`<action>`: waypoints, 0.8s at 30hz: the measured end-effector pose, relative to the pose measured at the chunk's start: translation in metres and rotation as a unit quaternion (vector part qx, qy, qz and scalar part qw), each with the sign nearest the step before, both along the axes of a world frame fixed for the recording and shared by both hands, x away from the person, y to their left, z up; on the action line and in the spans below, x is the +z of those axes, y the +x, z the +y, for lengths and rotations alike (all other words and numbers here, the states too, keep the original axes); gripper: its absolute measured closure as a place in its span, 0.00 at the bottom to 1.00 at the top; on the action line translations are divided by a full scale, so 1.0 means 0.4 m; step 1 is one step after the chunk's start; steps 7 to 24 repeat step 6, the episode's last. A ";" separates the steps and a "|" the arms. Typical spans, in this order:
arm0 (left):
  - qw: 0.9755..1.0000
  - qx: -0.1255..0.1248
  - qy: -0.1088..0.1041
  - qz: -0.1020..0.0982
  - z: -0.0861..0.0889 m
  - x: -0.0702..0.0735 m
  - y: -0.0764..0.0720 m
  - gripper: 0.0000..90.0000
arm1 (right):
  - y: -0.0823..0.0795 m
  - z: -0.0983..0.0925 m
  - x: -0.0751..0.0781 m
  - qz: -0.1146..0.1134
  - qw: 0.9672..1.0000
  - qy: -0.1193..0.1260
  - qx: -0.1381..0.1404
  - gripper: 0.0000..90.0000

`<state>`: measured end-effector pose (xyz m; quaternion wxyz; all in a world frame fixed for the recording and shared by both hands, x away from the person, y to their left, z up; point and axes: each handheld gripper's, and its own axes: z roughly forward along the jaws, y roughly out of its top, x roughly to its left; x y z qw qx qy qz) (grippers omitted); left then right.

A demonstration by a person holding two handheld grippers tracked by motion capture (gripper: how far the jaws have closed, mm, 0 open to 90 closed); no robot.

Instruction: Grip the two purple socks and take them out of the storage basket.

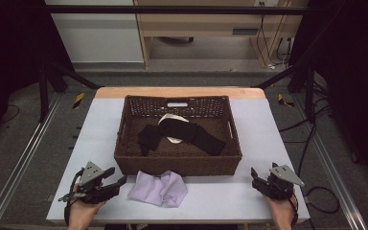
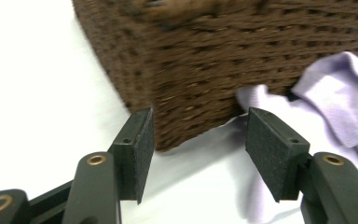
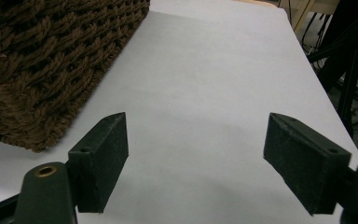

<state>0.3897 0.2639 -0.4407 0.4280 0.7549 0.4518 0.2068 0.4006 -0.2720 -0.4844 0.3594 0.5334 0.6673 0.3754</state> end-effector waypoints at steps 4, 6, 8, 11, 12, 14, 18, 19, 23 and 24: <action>1.000 0.003 -0.002 -0.004 0.017 0.001 0.005 0.44 | 0.000 0.000 0.000 0.001 1.000 0.001 0.000 0.24; 1.000 0.009 -0.005 -0.007 0.027 0.002 0.011 0.44 | 0.001 -0.001 0.000 0.001 1.000 0.002 0.000 0.24; 1.000 0.009 -0.005 -0.007 0.027 0.002 0.011 0.44 | 0.001 -0.001 0.000 0.001 1.000 0.002 0.000 0.24; 1.000 0.009 -0.005 -0.007 0.027 0.002 0.011 0.44 | 0.001 -0.001 0.000 0.001 1.000 0.002 0.000 0.24; 1.000 0.009 -0.005 -0.007 0.027 0.002 0.011 0.44 | 0.001 -0.001 0.000 0.001 1.000 0.002 0.000 0.24; 1.000 0.009 -0.005 -0.007 0.027 0.002 0.011 0.44 | 0.001 -0.001 0.000 0.001 1.000 0.002 0.000 0.24; 1.000 0.009 -0.005 -0.007 0.027 0.002 0.011 0.44 | 0.001 -0.001 0.000 0.001 1.000 0.002 0.000 0.24; 1.000 0.009 -0.005 -0.007 0.027 0.002 0.011 0.44 | 0.001 -0.001 0.000 0.001 1.000 0.002 0.000 0.24; 1.000 0.009 -0.005 -0.007 0.027 0.002 0.011 0.44 | 0.001 -0.001 0.000 0.001 1.000 0.002 0.000 0.24; 1.000 0.009 -0.005 -0.007 0.027 0.002 0.011 0.44 | 0.001 -0.001 0.000 0.001 1.000 0.002 0.000 0.24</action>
